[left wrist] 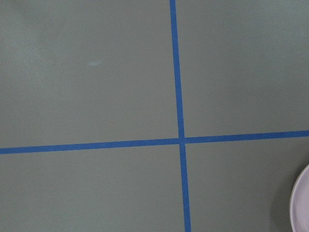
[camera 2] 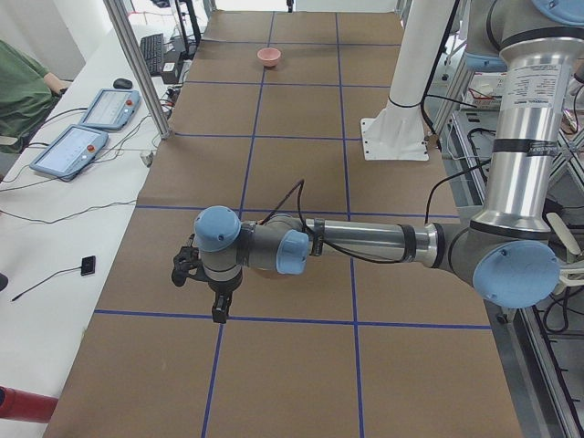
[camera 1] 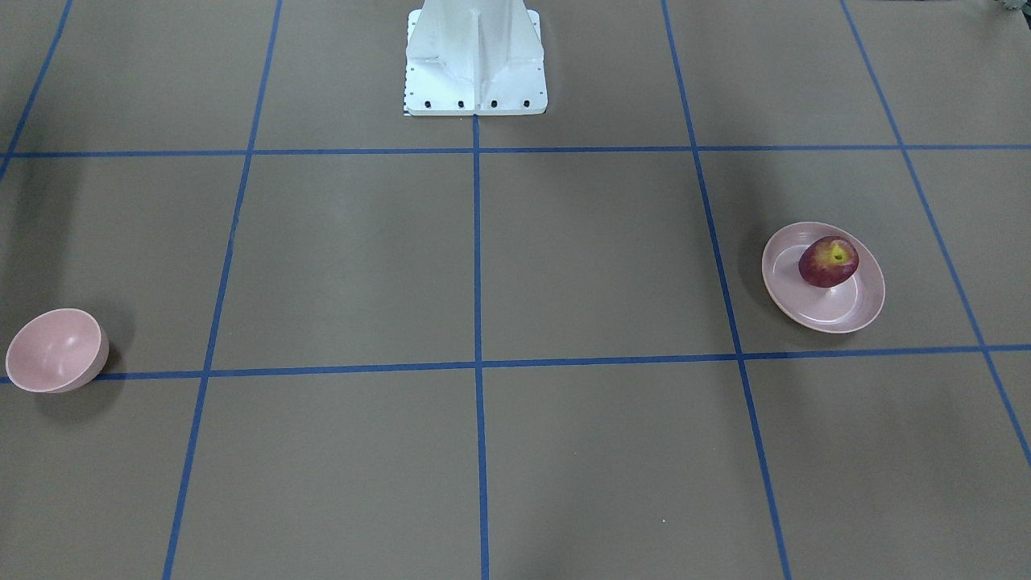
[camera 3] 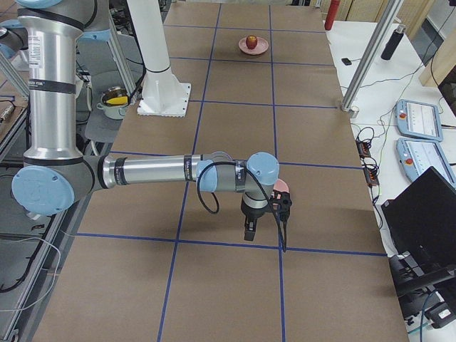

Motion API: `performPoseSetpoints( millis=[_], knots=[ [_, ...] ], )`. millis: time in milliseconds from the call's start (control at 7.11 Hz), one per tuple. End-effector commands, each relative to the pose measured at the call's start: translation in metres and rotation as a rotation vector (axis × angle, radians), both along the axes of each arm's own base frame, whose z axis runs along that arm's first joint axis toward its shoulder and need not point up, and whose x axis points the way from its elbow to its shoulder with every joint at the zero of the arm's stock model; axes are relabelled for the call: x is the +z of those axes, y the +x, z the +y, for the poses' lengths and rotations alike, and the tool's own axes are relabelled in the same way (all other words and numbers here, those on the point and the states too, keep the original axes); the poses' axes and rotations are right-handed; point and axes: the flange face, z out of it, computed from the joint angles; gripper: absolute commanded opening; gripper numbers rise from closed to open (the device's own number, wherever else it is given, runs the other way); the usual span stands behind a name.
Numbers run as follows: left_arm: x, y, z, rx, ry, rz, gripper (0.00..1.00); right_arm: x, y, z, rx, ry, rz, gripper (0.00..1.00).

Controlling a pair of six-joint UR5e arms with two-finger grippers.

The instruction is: Move apple from plate to bowl

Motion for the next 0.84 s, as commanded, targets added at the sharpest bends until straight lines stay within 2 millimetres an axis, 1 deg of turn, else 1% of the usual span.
performPoseSetpoints(
  millis=[0,422,562,703],
  knots=[
    [-0.002,0.000,0.000,0.000,0.004,0.003,0.98,-0.006,0.000,-0.002,0.000,0.013,-0.001,1.00],
    [-0.001,0.000,0.001,0.000,0.005,-0.003,0.98,-0.015,-0.001,-0.005,0.000,0.030,-0.005,1.00],
    [0.000,-0.001,0.002,-0.001,0.003,-0.003,0.98,-0.023,-0.001,-0.013,-0.004,0.059,-0.008,1.00],
    [0.000,-0.001,0.002,-0.001,0.003,-0.003,0.98,-0.057,-0.007,-0.044,-0.012,0.181,-0.016,1.00]
  ],
)
